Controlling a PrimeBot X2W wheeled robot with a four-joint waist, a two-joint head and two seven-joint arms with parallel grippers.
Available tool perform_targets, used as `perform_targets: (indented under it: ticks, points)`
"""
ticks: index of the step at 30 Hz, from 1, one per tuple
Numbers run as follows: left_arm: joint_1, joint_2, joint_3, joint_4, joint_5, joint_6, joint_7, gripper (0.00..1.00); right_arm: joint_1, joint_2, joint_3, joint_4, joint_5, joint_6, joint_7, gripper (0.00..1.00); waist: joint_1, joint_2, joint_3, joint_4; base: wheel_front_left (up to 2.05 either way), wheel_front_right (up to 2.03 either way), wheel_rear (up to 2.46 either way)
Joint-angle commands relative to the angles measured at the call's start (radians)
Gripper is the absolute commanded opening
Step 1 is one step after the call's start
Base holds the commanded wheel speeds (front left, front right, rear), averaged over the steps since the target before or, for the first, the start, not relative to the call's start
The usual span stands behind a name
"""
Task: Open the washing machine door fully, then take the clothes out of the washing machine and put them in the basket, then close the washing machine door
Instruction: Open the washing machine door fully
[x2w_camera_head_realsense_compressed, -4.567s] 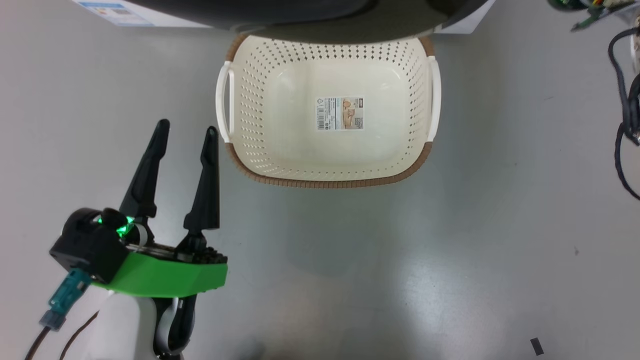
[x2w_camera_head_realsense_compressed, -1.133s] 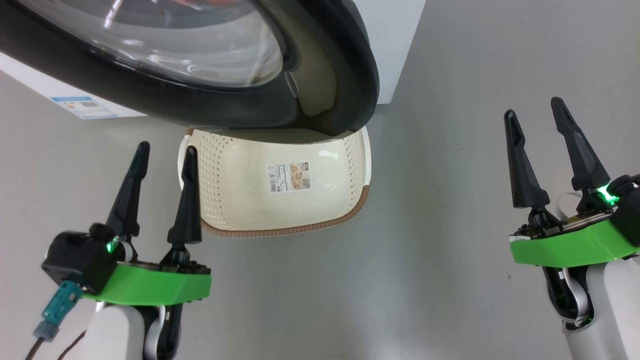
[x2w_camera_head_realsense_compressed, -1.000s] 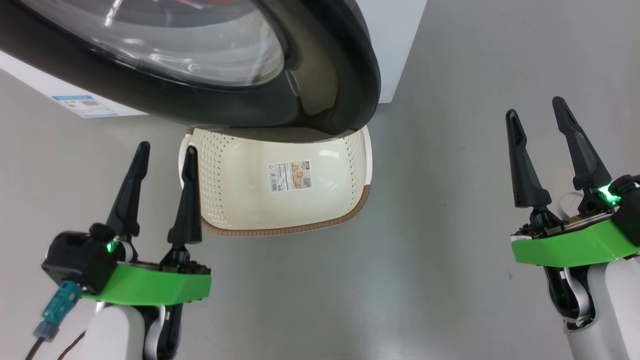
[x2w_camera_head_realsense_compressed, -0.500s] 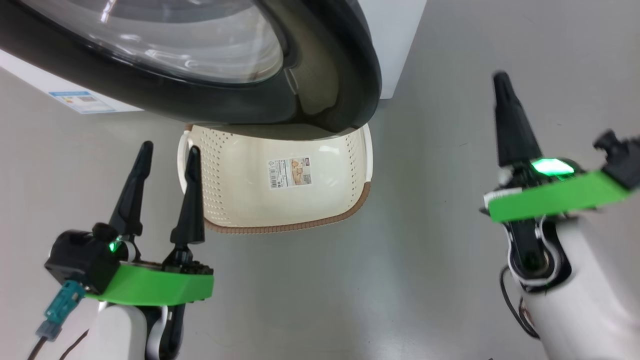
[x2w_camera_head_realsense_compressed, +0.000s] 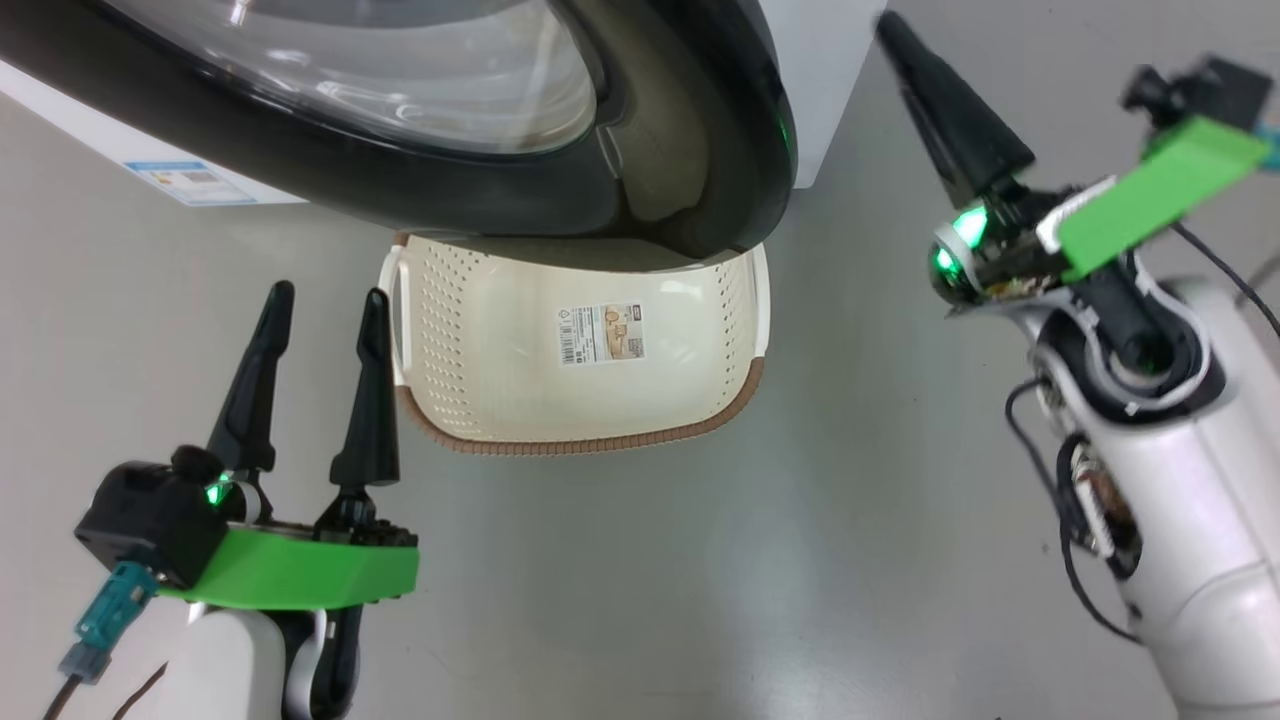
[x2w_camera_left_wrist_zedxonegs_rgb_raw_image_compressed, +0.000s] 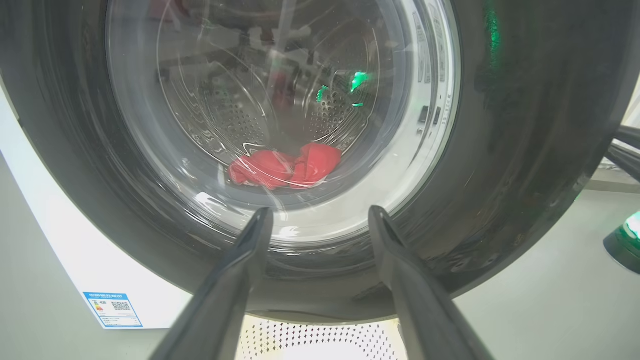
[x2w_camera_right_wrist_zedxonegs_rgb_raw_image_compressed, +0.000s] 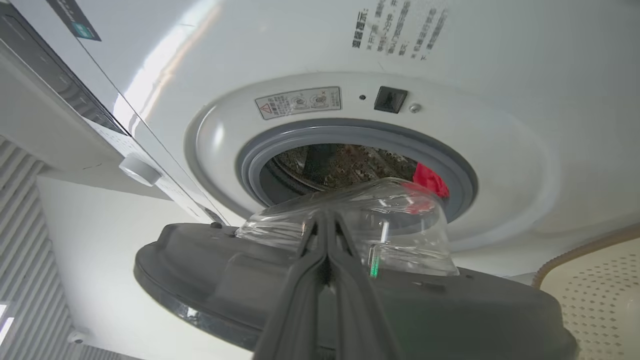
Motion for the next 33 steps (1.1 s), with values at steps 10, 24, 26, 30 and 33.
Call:
perform_targets:
  ticks: [10, 24, 26, 30, 33]
  points:
    - [0.005, 0.025, 0.018, -0.016, -0.012, -0.005, -0.005, 1.0, -0.139, 0.005, 0.005, 0.061, 0.213, 0.007, 0.365, 0.0, 0.0, -0.0001, 0.006, 0.023, 0.0, 0.0, 0.0]
    - [0.007, 0.025, 0.014, -0.004, -0.009, -0.005, -0.005, 1.0, -0.128, -0.02, 0.075, 0.048, 0.159, 0.007, 0.52, 0.0, 0.0, -0.0001, -0.009, 0.029, 0.0, 0.0, 0.0]
    - [0.007, 0.025, 0.011, 0.0, -0.008, -0.005, -0.005, 1.0, -0.114, -0.017, 0.08, 0.04, 0.146, 0.007, 0.529, 0.0, 0.0, -0.0001, -0.02, 0.033, 0.0, 0.0, 0.0]
    - [0.015, 0.025, 0.009, 0.001, -0.009, -0.005, -0.005, 1.0, -0.088, -0.013, 0.096, 0.027, 0.114, 0.007, 0.55, 0.0, 0.0, -0.0001, -0.045, 0.046, 0.0, 0.0, 0.0]
    - [0.021, 0.025, 0.011, 0.0, -0.01, -0.005, -0.005, 1.0, -0.075, -0.01, 0.102, 0.025, 0.102, 0.007, 0.557, 0.0, 0.0, -0.0001, -0.057, 0.057, 0.0, 0.0, 0.0]
